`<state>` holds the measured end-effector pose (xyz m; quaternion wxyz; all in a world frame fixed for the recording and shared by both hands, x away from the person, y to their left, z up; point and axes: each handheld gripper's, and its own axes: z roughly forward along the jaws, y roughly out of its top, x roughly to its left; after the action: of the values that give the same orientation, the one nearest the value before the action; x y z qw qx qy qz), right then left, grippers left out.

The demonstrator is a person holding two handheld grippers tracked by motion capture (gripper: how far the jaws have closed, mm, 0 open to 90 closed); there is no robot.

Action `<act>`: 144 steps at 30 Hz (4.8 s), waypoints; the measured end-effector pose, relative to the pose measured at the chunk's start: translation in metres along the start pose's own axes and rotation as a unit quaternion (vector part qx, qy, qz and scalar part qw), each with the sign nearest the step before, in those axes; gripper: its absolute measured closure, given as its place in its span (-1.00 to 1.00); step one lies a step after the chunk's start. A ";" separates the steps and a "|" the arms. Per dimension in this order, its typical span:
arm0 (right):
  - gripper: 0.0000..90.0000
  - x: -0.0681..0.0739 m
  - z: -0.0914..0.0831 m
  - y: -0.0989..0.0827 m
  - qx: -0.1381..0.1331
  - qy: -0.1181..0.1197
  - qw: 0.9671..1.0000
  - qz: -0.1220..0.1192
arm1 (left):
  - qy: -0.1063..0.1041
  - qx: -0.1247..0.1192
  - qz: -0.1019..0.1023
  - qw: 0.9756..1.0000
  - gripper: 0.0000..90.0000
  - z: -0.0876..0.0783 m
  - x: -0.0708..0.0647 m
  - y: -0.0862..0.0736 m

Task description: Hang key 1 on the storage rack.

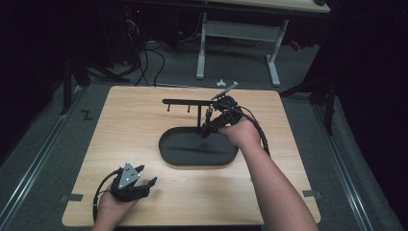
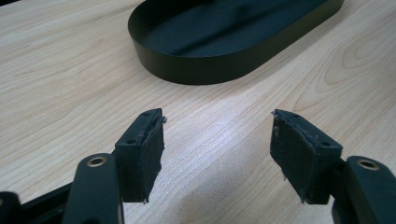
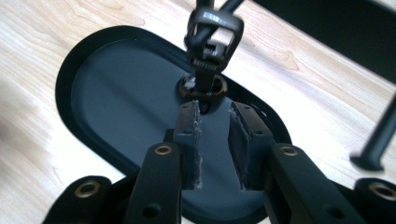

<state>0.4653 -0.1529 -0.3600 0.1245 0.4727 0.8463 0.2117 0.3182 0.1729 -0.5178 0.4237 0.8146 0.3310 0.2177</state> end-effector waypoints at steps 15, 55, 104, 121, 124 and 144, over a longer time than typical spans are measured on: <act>0.32 -0.008 -0.011 -0.056 -0.001 0.010 1.000 -0.007 | -0.001 0.007 0.000 1.000 -0.22 0.003 -0.002 0.002; 0.44 -0.110 0.038 -0.183 0.071 -0.035 0.987 0.143 | 0.000 0.013 0.001 1.000 -0.22 0.004 -0.003 0.001; 0.83 -0.100 0.047 -0.171 0.076 -0.061 0.988 0.115 | -0.002 0.011 0.005 1.000 -0.22 0.003 -0.001 0.002; 0.92 -0.097 0.055 -0.178 0.087 -0.042 0.989 0.109 | -0.004 0.016 0.007 1.000 -0.22 0.004 -0.002 0.002; 0.92 -0.097 0.051 -0.176 0.085 -0.040 0.990 0.108 | -0.004 0.017 0.007 1.000 -0.22 0.004 -0.002 0.002; 0.92 -0.095 -0.024 -0.143 0.022 -0.033 0.994 0.097 | -0.004 0.013 0.002 1.000 -0.21 0.003 -0.001 0.002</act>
<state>0.3985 -0.3055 -0.4060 0.1208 0.5623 0.7961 0.1883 0.3206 0.1693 -0.5178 0.4138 0.8215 0.3305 0.2114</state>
